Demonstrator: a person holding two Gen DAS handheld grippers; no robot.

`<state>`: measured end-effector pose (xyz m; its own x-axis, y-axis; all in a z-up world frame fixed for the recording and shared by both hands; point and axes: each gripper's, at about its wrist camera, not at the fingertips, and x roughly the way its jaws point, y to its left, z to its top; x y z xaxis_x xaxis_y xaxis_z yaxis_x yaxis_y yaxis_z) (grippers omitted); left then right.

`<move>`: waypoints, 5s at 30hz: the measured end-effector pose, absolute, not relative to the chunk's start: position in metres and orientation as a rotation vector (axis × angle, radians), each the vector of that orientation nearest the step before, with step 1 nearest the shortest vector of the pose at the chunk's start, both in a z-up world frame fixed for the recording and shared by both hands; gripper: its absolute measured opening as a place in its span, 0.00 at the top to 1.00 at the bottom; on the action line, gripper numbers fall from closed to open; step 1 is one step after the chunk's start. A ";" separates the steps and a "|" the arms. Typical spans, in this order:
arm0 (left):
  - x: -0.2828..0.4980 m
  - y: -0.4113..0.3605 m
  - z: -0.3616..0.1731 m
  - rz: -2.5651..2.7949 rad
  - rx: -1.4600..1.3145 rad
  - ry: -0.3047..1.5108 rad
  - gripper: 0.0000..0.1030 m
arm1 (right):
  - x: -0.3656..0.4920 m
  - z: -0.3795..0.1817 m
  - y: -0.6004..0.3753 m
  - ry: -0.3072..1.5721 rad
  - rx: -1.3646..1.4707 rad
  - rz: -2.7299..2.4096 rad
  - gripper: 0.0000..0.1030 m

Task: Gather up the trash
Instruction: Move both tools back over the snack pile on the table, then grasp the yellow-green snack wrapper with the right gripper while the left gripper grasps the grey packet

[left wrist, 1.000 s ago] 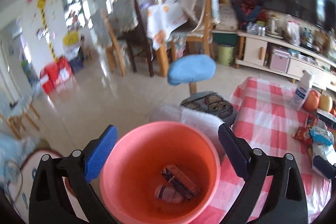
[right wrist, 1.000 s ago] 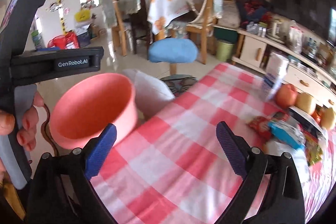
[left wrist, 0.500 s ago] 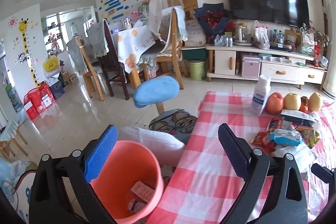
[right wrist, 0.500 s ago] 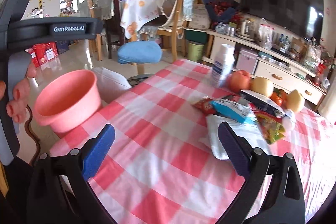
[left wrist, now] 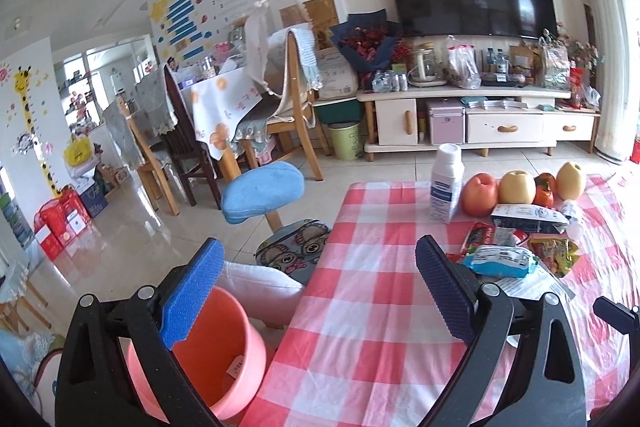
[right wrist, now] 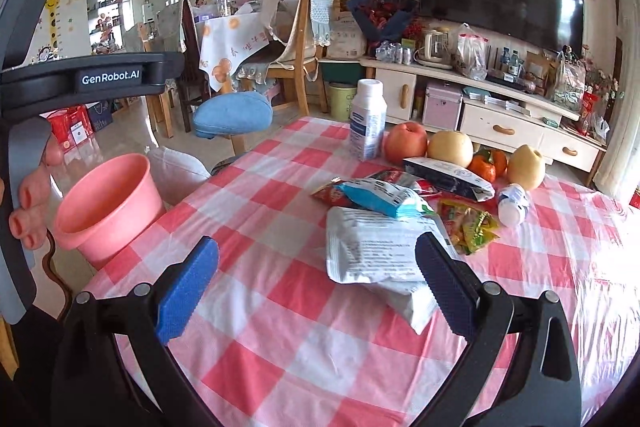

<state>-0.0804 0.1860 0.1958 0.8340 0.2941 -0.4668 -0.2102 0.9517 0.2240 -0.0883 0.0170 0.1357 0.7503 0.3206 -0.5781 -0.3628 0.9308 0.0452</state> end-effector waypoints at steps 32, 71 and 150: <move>-0.066 0.087 0.179 0.181 0.340 0.560 0.07 | -0.069 0.123 -0.081 0.641 0.038 0.305 0.04; 0.005 0.032 0.068 -0.123 0.085 1.032 0.07 | 0.048 0.057 -0.173 0.819 0.267 0.320 0.07; 0.001 -0.047 0.037 -0.322 0.320 1.026 0.25 | 0.081 0.027 -0.224 0.883 0.397 0.330 0.56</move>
